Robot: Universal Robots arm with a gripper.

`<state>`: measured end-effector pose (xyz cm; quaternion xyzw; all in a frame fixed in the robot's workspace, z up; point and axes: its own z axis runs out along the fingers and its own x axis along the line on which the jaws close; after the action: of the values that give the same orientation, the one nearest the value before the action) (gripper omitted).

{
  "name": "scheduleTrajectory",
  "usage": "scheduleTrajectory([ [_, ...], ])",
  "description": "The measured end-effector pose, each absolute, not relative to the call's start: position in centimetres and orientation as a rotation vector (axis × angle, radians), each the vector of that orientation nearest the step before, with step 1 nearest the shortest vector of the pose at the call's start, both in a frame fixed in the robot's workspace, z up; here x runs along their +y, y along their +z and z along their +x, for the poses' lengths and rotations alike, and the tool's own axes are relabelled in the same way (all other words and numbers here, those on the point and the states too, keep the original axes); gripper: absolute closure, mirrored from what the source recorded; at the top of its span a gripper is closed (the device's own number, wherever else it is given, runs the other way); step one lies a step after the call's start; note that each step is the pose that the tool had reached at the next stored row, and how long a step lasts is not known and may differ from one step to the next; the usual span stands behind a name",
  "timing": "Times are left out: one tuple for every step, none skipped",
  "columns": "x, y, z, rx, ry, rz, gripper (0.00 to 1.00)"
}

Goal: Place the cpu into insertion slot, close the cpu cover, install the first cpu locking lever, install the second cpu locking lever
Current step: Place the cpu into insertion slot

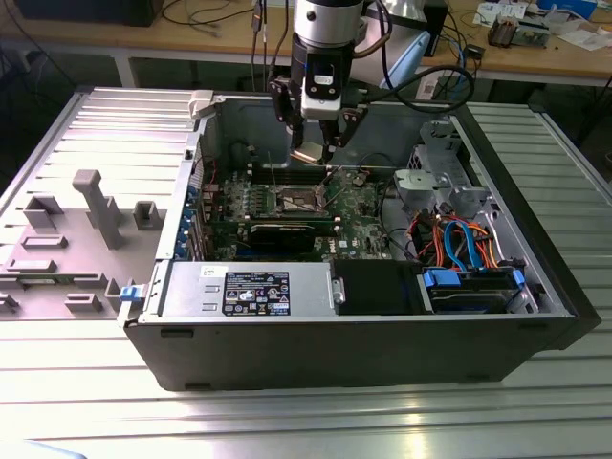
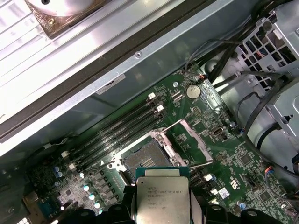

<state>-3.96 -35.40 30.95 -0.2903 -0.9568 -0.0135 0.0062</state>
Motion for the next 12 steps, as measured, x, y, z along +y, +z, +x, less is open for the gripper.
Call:
scheduleTrajectory([
  [-35.40,30.95,-3.95,-2.993,-0.042,-0.911,0.45],
  [-35.40,30.95,-3.95,-2.993,-0.042,-0.913,0.45],
  [-35.40,30.95,-3.96,-2.992,-0.042,-0.916,0.45],
  [-35.40,30.95,-3.95,-2.991,-0.042,-0.919,0.45],
  [-35.40,30.95,-3.95,-2.990,-0.043,-0.922,0.45],
  [-35.40,30.95,-3.95,-2.989,-0.043,-0.926,0.45],
  [-35.40,30.95,-3.95,-2.988,-0.043,-0.929,0.45],
  [-35.40,30.95,-3.96,-2.987,-0.043,-0.933,0.45],
  [-35.40,30.95,-3.95,-2.986,-0.043,-0.935,0.45],
  [-35.40,30.95,-3.95,-2.985,-0.043,-0.938,0.45],
  [-35.40,30.95,-3.95,-2.984,-0.043,-0.943,0.45],
  [-35.40,30.95,-3.95,-2.982,-0.043,-0.948,0.45],
])
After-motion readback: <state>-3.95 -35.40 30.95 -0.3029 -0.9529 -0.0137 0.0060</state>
